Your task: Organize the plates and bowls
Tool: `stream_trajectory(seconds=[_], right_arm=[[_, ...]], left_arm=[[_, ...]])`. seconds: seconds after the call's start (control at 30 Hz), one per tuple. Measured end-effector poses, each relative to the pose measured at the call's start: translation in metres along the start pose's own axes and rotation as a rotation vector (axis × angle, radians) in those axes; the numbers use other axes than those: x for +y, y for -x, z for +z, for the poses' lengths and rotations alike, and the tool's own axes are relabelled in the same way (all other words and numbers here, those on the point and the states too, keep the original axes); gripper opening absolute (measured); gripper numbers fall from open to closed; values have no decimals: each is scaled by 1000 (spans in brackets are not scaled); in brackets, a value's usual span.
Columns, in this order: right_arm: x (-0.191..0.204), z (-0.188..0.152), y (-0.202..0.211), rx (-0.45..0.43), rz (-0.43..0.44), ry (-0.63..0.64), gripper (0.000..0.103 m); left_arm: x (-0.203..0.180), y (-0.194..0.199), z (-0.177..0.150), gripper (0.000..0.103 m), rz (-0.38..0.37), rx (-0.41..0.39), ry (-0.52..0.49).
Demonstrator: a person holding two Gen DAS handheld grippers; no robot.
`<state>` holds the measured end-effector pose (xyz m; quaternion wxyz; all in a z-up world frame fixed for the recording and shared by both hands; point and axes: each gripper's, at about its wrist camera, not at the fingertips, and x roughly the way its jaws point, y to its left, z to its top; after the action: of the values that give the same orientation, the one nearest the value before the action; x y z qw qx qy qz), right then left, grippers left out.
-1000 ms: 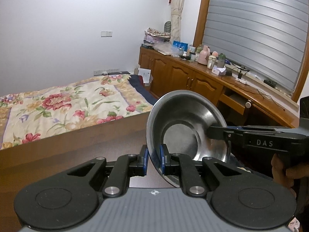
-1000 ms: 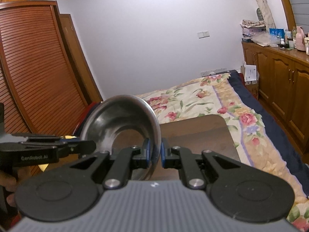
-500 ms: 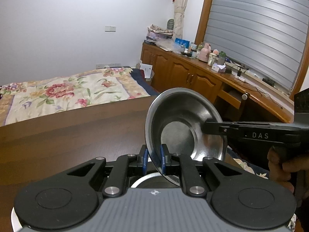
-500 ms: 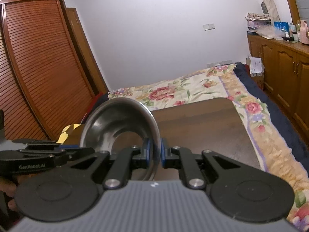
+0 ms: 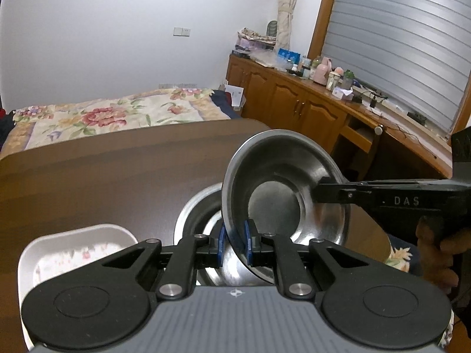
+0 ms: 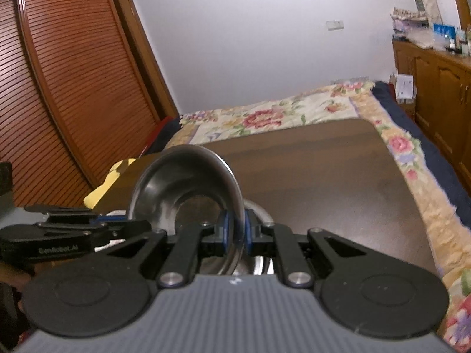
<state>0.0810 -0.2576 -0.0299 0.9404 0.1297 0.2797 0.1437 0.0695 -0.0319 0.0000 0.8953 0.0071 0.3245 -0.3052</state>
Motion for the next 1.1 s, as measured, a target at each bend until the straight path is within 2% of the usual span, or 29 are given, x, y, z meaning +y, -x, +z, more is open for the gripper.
stream_trajectory(seconds=[0.13, 0.47, 0.8, 1.1], right_arm=[[-1, -6, -1, 23, -4, -6, 13], [-10, -15, -9, 40, -9, -65, 13], [-3, -20, -22, 27, -31, -50, 13], [0, -24, -28, 31, -42, -14, 13]], left_arm=[[1, -4, -8, 14, -23, 2, 29], [-5, -11, -15, 15, -1, 5, 25], [-8, -14, -24, 15, 75, -2, -3], [-5, -18, -28, 15, 106, -7, -2]])
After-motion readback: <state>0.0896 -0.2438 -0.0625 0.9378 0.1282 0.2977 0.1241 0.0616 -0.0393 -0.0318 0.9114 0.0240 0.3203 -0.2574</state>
